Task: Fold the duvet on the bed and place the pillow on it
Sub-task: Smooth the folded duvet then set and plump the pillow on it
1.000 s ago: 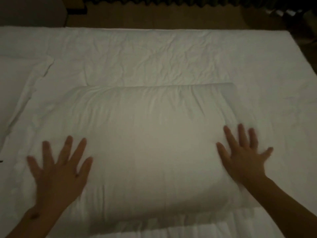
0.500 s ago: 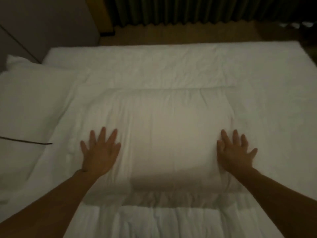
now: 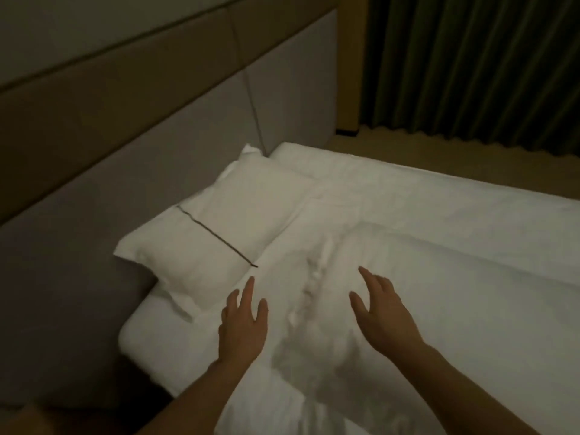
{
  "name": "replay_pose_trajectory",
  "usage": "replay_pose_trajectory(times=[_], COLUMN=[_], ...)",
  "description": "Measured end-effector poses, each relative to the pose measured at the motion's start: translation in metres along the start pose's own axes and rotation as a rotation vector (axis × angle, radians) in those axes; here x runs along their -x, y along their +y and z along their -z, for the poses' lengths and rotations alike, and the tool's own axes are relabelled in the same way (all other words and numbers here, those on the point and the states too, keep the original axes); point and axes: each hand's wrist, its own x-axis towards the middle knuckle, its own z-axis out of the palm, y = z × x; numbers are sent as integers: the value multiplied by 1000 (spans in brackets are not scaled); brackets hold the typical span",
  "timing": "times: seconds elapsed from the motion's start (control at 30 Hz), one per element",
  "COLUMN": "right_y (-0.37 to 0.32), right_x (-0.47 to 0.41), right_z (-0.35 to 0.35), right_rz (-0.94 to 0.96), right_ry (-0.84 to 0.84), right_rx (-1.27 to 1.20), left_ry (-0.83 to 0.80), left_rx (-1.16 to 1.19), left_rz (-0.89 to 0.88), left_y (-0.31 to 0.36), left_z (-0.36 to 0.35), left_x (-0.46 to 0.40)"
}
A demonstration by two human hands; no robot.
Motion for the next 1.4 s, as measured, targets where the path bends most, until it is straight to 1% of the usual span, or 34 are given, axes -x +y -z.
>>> replay_pose_trajectory(times=[0.1,0.23,0.3,0.37,0.43,0.47,0.57,0.67,0.73,0.8,0.87,0.93,1.03,1.1,1.17,1.27,1.33,1.4], right_y=[-49,-111,-135,-153,-166,-165,-159,-158,-165,-174,-191,-216,-266,-300,-322,-330,-322,-307], right_x=[-31,-95,-142,-195,-248,-273,-339,-381,-398,-406,-406,-405,-393,-378,-364,-342,-325,-309], right_z=[-45,-142,-199,-253,-296,-312,-342,-359,-373,-381,-369,-339,-280,-240,-199,-133,-87,-38], right_rz=[38,-3,-46,-86,-142,-178,-312,-419,-472,-505,-492,-411,-249,-141,-37,16,4,-6], right_ry=[-41,-114,-136,-123,-81,-59,-43,-130,-115,-24,57,107,192,200,196,260,368,516], right_rx=[-41,-207,-245,-249,-244,-235,-282,-434,-557,-635,-699,-702,-607,-488,-340,-238,-213,-242], left_ry=[78,117,137,160,136,112,75,-35,-9,36,68,117,140,117,75,29,-4,-38], left_rx=[113,274,331,367,350,348,419,529,657,815,940,1020,1077,1037,973,967,977,1015], left_rz=[149,311,328,324,308,331,386,413,410,411,444,480,542,558,539,522,479,361], left_y=[-60,-143,-182,-220,-255,-269,-297,-313,-321,-315,-295,-271,-217,-177,-140,-90,-51,-3], left_z=[36,67,74,75,70,65,47,30,23,20,22,28,55,74,88,93,90,88], left_x=[-43,-134,-190,-244,-293,-315,-360,-385,-393,-391,-378,-364,-347,-333,-319,-311,-307,-306])
